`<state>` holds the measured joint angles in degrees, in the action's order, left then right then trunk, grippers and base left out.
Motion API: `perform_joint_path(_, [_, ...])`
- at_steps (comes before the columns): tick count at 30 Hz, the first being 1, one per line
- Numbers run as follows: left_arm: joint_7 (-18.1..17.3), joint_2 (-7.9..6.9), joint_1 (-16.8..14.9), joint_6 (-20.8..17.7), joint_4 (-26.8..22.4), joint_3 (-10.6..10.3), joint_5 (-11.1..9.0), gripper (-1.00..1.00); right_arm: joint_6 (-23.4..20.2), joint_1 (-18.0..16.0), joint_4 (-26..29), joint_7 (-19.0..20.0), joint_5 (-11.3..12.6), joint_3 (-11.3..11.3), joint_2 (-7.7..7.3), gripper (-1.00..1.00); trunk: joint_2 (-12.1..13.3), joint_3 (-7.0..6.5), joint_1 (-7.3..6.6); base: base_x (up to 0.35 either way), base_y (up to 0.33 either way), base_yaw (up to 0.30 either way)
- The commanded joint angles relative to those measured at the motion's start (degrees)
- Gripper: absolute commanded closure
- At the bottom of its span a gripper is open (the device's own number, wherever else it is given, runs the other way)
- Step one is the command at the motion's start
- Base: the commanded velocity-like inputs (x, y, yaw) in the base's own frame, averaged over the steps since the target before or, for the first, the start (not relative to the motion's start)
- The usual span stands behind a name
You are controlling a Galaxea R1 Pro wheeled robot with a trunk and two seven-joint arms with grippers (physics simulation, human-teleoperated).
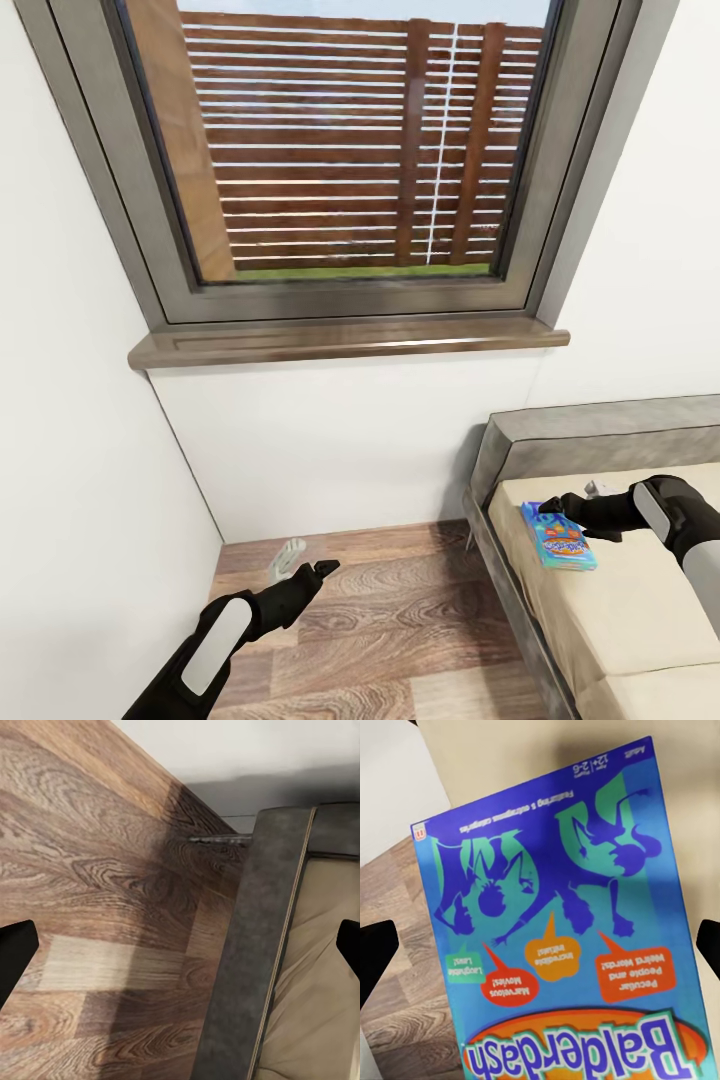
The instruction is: Put all the toys in the child's room - the three board games (two on the bed and one on the table), the two jigsaw puzzles on the table, and the tennis ball on the table - inside the toy box on the table in the child's room.
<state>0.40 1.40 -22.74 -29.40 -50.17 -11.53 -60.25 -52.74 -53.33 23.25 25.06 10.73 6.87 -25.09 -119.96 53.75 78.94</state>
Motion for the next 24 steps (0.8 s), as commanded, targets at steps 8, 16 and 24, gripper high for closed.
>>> perform_joint_path(8, [0.04, 0.0, -0.03, -0.21, -0.02, 0.01, -0.22, -1.0, -0.33, -0.02, 0.04, 0.08, -0.01, 0.31, 0.0, -1.0, -0.02, 0.05, -0.01, 0.0, 0.0, 0.016])
perform_joint_path(16, [0.04, 0.0, -0.03, -0.2, -0.02, 0.01, -0.22, -1.0, -0.34, -0.02, 0.04, 0.08, -0.01, 0.33, -0.03, -1.0, -0.02, 0.05, -0.01, 0.0, 0.0, 0.07])
perform_joint_path(24, [0.04, 0.0, -0.03, -0.19, -0.02, 0.01, -0.22, -1.0, -0.34, -0.02, 0.04, 0.04, -0.01, 0.34, -0.15, -1.0, -0.02, 0.05, -0.01, 0.0, 0.0, 0.026])
